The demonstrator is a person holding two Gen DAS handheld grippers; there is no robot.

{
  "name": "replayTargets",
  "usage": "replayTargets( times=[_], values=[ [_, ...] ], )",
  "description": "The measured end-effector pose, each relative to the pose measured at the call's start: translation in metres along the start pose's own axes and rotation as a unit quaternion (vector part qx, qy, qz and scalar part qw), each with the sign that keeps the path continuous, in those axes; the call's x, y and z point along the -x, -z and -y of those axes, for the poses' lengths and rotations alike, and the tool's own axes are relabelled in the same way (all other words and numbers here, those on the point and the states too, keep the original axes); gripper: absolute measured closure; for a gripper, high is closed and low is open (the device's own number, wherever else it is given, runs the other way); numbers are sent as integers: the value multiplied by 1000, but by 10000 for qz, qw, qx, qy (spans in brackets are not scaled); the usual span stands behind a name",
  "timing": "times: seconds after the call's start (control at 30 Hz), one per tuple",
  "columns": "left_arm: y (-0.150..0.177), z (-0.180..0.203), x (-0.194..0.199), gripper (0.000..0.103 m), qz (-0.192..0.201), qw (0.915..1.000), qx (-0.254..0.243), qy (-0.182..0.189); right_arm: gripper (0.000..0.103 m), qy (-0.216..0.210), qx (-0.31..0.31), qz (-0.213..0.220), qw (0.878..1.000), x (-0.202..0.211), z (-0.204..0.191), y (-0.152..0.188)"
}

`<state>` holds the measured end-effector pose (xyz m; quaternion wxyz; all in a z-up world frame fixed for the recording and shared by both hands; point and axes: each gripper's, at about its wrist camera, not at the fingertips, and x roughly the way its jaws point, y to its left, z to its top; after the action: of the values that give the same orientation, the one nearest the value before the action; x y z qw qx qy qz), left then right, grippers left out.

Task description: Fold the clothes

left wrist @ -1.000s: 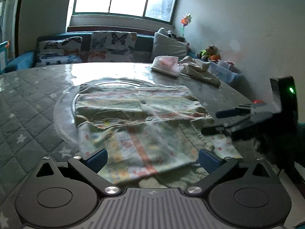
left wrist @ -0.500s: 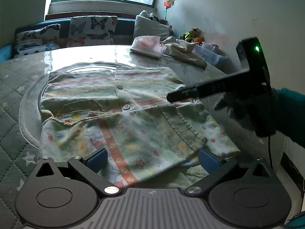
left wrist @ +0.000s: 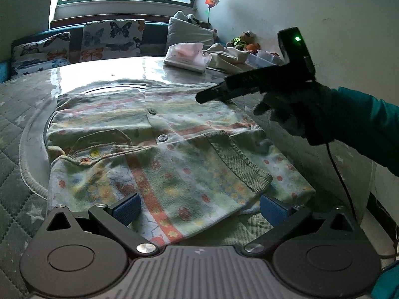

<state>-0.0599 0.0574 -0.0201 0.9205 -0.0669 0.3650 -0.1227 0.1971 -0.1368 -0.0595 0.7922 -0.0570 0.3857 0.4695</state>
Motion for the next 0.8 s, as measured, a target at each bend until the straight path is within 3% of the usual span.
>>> replayTargets(
  times=[0.6, 0.8],
  values=[
    [0, 0, -1, 0, 6, 10000, 42, -23, 3, 241, 15, -7, 9997, -27, 15, -30],
    [0, 1, -1, 0, 22, 10000, 87, -33, 3, 212, 290, -198, 9992, -9, -6, -8]
  ],
)
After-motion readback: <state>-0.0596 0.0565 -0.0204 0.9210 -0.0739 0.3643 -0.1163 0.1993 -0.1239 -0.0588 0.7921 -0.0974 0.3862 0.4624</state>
